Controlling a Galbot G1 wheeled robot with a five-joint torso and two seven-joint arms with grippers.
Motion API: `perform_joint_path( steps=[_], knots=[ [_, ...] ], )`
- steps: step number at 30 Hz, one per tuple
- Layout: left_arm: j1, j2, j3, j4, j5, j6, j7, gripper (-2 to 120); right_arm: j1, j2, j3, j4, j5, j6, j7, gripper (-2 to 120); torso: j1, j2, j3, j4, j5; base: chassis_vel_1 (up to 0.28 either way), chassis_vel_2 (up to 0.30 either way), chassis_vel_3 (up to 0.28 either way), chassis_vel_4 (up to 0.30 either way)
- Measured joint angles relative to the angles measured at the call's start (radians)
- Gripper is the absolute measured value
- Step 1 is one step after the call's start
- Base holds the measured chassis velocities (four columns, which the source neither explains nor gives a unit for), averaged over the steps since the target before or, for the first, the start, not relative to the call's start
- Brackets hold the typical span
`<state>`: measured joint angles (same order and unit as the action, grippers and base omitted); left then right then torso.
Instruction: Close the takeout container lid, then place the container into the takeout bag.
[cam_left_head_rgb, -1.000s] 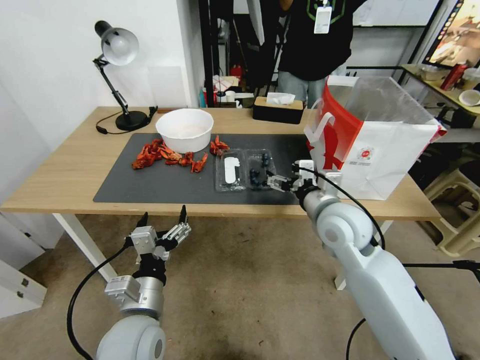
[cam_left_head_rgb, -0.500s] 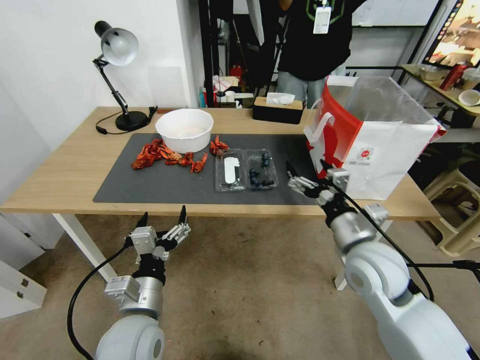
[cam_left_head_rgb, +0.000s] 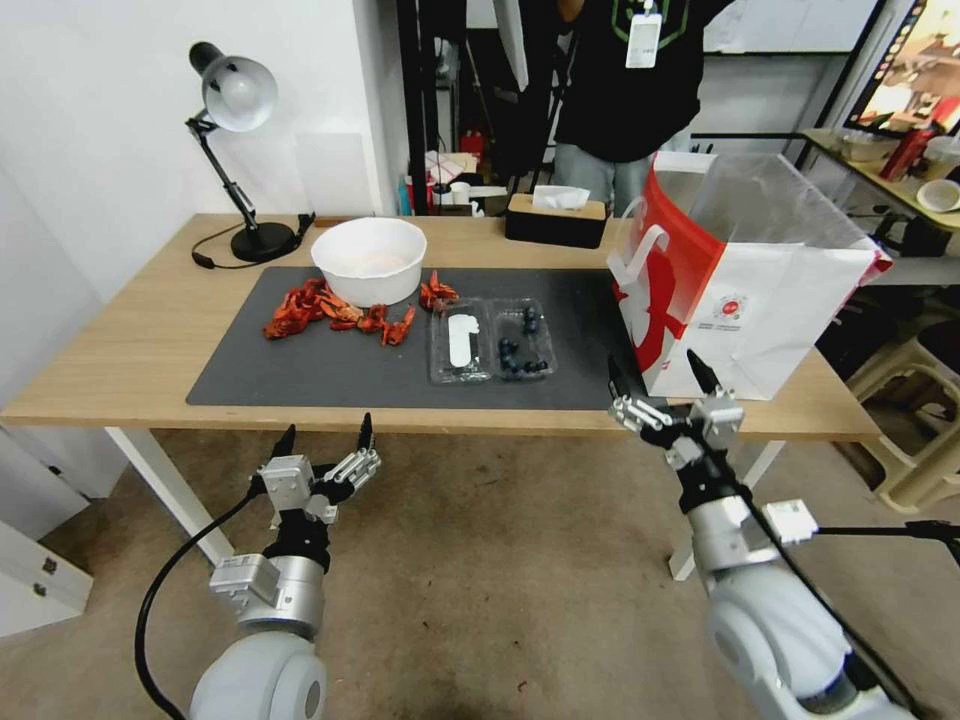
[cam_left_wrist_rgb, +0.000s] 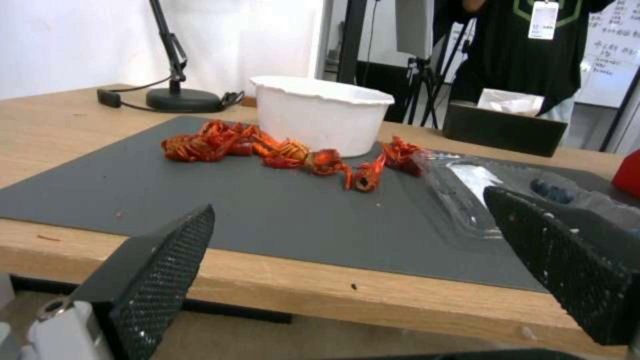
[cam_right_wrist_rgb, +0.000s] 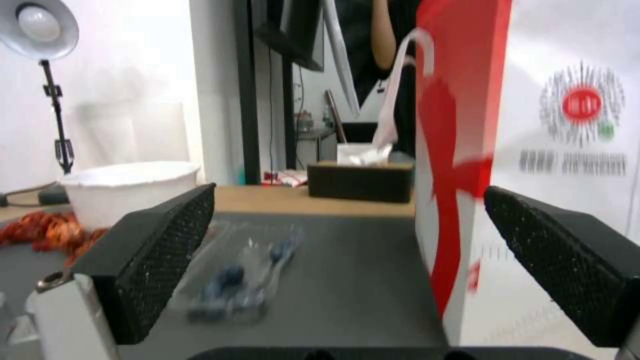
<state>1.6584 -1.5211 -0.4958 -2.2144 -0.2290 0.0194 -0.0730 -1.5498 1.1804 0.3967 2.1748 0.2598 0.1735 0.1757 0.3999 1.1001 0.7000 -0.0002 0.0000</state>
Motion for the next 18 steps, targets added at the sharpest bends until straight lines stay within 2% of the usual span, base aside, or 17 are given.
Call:
perform_joint_path(
  steps=[10,18],
  knots=[
    [-0.006,0.006,0.007,0.008,-0.003,0.000,0.000,100,-0.064,0.064,-0.038,-0.026,-0.074,0.045,0.023,100,0.000,0.000,0.000,0.0002,-0.0001,0.000,0.000,0.000,0.000],
    [-0.006,0.011,0.007,0.009,-0.004,-0.001,0.000,100,-0.061,0.069,-0.046,-0.028,-0.078,0.042,0.028,100,0.000,0.000,0.000,0.0002,0.0000,0.000,0.000,0.000,0.000]
  ],
)
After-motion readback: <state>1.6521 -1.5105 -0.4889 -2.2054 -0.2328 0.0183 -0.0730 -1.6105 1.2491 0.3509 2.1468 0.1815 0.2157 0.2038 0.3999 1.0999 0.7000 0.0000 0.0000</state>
